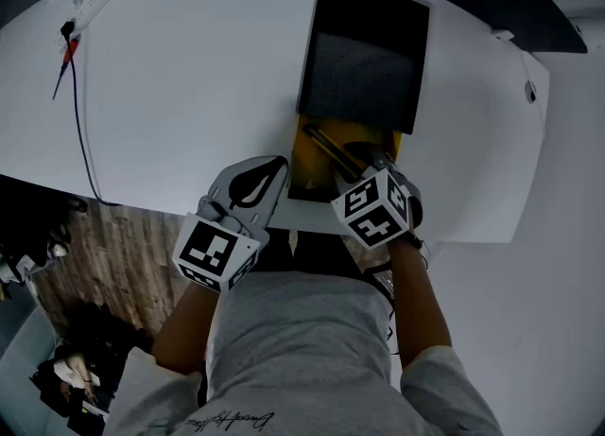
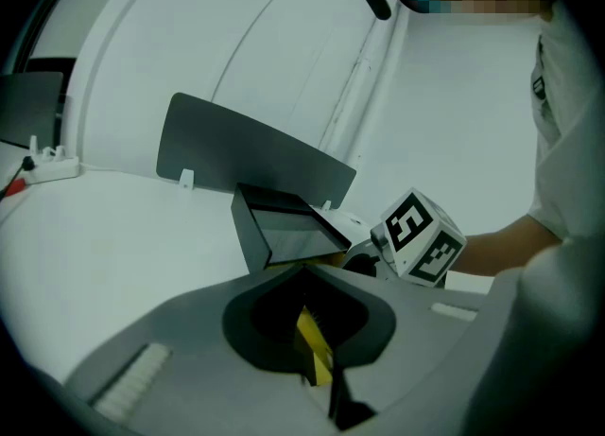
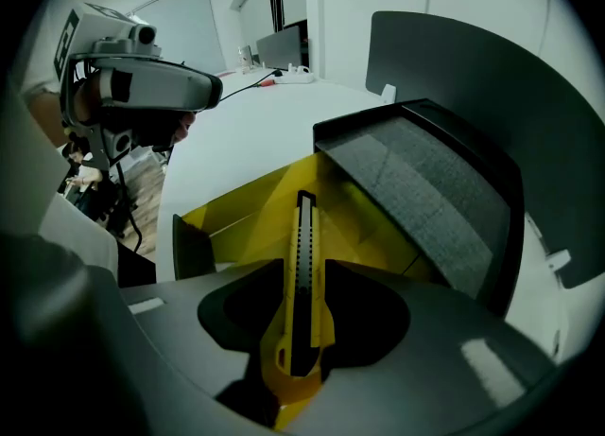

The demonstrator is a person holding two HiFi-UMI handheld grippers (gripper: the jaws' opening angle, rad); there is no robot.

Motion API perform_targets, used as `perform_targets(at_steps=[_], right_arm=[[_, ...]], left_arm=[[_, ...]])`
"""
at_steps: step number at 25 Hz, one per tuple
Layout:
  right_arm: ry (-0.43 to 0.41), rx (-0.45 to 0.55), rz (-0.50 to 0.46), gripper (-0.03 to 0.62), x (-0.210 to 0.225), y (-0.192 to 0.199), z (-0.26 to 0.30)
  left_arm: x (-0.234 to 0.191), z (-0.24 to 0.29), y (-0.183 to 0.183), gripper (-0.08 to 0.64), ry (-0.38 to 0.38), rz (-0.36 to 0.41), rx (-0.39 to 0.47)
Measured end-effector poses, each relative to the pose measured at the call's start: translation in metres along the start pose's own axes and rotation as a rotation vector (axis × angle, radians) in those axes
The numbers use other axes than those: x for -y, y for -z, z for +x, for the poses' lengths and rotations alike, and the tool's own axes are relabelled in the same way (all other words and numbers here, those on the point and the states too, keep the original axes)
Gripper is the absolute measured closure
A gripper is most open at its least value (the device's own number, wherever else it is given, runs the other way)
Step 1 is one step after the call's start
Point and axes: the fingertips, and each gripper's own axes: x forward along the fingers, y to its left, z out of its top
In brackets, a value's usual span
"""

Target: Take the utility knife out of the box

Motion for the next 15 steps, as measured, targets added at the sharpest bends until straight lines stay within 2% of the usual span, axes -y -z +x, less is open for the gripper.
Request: perform_targets(at_steps=[15], right_arm=[[0.009, -0.054, -0.024, 0.439, -0.002, 0.006, 0.011]], left_arm=[[-0.007, -0.005, 0.005, 0.558, -0.003, -0.014, -0.001]])
